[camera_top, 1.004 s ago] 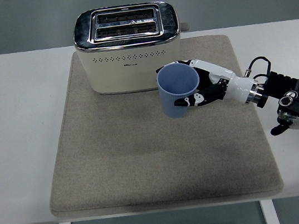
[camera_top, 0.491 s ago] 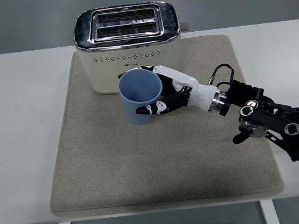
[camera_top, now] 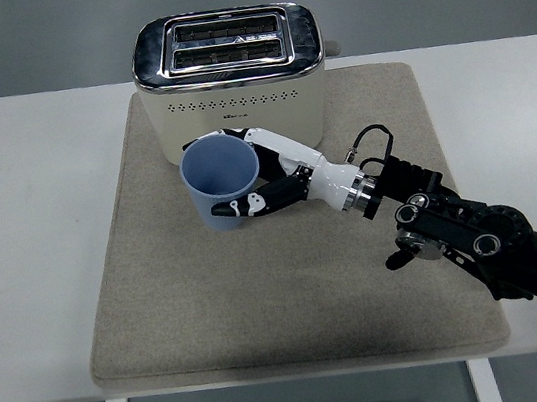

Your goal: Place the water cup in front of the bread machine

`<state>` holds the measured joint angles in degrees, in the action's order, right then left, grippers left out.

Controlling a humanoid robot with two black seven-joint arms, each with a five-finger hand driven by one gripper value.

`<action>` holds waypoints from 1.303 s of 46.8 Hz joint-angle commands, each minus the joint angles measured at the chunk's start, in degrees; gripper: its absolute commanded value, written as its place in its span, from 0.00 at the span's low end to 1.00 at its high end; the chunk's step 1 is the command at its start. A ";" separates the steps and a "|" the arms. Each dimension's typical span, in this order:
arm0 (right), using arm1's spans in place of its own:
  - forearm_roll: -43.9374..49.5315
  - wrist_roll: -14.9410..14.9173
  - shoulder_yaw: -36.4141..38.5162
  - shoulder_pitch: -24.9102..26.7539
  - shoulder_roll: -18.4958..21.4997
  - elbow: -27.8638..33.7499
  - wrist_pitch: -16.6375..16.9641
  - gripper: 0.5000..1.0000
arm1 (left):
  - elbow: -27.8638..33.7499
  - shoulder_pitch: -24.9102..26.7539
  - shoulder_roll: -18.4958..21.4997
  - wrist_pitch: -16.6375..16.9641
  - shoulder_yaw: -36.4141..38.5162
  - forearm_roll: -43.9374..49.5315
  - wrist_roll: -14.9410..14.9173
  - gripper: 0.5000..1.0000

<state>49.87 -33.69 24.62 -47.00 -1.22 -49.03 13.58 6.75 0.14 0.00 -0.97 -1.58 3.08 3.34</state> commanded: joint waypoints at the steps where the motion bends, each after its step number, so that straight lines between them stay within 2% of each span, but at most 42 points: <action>1: -0.03 2.57 0.07 -0.03 1.13 0.33 -1.18 0.48 | 0.02 0.04 0.00 0.00 0.00 0.00 0.00 1.00; 7: -0.03 6.79 -0.02 0.06 1.22 0.69 -3.12 0.50 | 0.02 0.04 0.00 0.00 0.00 0.00 0.00 1.00; 15: -0.12 8.37 0.16 0.06 1.22 0.77 -3.29 0.52 | 0.02 0.04 0.00 0.00 0.00 0.00 0.00 1.00; 29: -0.12 8.37 0.42 0.06 1.22 4.20 -3.29 0.61 | 0.02 -0.05 0.00 0.00 0.00 0.00 0.00 1.00; 44: -0.47 8.37 0.60 0.06 1.22 4.20 -3.12 0.72 | -0.07 0.04 0.00 0.00 0.00 0.00 0.00 1.00; 48: -0.56 8.37 0.60 0.06 1.22 4.20 -3.12 0.79 | 0.02 0.04 0.00 0.00 0.00 0.00 0.00 1.00; 61: -0.74 9.34 0.34 0.15 1.22 4.20 -2.41 0.85 | 0.02 0.04 0.00 0.00 0.00 0.00 0.00 1.00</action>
<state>49.21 -24.93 24.97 -46.87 0.00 -44.82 10.98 6.75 0.11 0.00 -0.97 -1.58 3.07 3.34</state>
